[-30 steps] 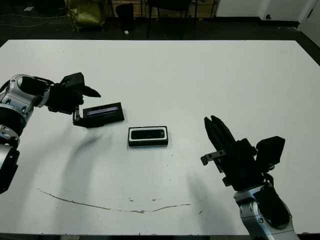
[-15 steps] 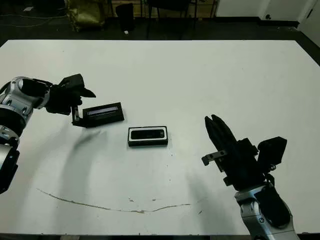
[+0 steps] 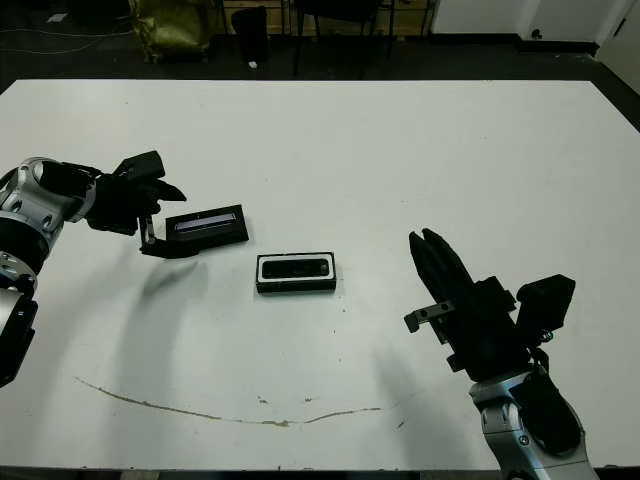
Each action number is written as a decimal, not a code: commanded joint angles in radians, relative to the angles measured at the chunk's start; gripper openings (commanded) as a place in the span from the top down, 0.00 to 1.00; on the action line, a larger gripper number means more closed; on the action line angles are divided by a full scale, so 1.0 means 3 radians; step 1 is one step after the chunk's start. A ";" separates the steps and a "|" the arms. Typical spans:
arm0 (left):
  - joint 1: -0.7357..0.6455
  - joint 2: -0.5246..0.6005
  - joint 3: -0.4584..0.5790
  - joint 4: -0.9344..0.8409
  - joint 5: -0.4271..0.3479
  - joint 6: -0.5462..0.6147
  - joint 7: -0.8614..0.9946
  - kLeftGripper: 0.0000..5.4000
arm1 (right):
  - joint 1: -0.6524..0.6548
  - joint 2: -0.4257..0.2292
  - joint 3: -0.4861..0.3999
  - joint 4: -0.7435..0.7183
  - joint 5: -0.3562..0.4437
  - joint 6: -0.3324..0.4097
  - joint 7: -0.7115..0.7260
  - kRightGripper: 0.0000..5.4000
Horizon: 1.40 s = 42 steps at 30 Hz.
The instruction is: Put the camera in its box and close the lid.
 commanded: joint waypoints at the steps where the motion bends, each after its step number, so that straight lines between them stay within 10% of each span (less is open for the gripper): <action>1: 0.0060 0.0023 0.0005 0.0038 0.0033 0.0017 0.0001 0.00 | 0.0035 -0.0049 -0.0027 0.0038 -0.0027 -0.0008 0.0021 1.00; 27: 0.0132 -0.0082 -0.0113 0.0175 0.0226 0.0217 0.0366 0.00 | 0.0089 -0.0121 -0.0071 -0.0163 0.0051 0.0216 -0.0144 1.00; 42: 0.0141 -0.0206 -0.0016 0.0246 0.0113 0.0730 0.0072 0.12 | 0.0110 -0.0061 -0.0191 -0.0234 0.0534 0.0423 -0.0274 1.00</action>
